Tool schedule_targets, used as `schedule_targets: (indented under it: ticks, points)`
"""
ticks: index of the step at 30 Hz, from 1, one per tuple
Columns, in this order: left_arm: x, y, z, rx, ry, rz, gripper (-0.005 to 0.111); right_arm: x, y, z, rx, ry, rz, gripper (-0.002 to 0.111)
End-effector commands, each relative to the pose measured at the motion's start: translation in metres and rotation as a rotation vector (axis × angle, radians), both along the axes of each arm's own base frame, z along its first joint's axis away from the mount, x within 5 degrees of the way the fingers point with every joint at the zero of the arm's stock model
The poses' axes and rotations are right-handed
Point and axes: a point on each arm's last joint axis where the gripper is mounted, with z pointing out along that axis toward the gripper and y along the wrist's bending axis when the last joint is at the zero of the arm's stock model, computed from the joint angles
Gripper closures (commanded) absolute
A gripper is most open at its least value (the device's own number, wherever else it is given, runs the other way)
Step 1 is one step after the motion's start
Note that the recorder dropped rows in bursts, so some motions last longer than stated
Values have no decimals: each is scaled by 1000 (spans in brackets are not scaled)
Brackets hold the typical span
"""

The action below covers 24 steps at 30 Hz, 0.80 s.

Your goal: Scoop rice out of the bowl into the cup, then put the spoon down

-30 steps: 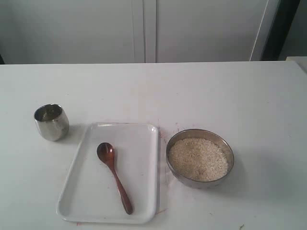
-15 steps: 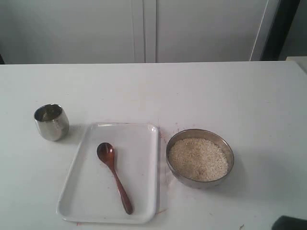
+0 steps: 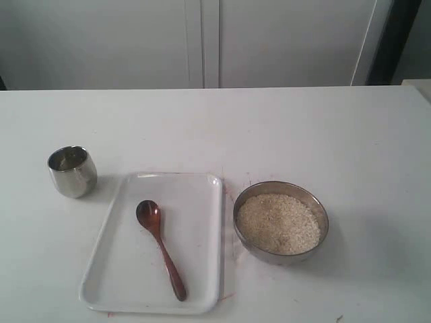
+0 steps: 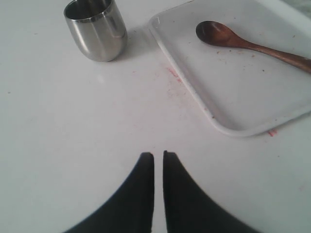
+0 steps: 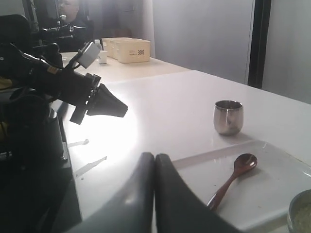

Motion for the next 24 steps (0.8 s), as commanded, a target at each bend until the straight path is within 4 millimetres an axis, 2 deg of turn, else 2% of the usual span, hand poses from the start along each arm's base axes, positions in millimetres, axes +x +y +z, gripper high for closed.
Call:
schedule_targets:
  ticks: [1,7,24]
  points:
    - [0,0,-2,-7,5,0,92,0,-1,-4,-30,-2,-7,108]
    - [0,0,-2,-7,5,0,92,1,-1,-6,-18,55,-12,108]
    - [0,0,-2,-7,5,0,92,1,-1,-6,-20,55,-13,108]
